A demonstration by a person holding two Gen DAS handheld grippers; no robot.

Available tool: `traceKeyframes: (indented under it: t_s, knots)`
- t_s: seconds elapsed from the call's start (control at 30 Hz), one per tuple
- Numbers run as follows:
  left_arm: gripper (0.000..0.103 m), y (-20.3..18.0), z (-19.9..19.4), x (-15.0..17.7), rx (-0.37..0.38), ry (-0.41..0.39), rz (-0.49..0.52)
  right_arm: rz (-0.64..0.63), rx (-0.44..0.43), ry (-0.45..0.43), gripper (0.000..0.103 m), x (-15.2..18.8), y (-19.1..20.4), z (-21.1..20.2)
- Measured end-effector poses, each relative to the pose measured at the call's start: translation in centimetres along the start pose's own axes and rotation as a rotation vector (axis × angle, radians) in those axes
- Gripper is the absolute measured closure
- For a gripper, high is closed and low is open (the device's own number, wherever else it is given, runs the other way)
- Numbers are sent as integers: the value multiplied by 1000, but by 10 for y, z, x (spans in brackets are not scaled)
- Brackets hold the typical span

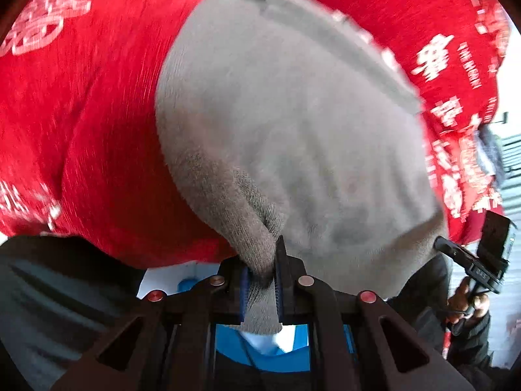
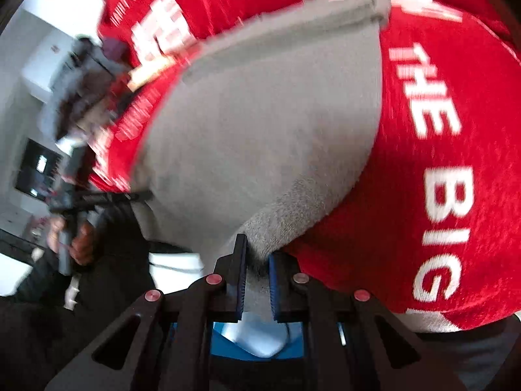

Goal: Fold small clothes
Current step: 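Grasp the hem with both grippers and fold it toward the collar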

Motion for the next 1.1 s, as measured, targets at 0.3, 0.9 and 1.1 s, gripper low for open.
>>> traceKeyframes:
  t_s: [0.3,0.9,1.1]
  knots:
    - [90,9,17,-63,30,-86,-88,84,30,-115,97,-60,-38,3]
    - [89,12,24,-57,42,-82,-88,148,-70,28,42,1,-23,47]
    - [89,15,26,-58,48,-77,-86,145,14,50,44,13,-29,47]
Point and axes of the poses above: each gripper's, at about its wrist camera, not at the fingertips, and z roughly the way its jaws point, y to its left, x to its underside, the point moved 2 cm from there along z, roughly the way its jaws point, and after that the axes turned 4 degrees about -y, right-handed, at the moved point
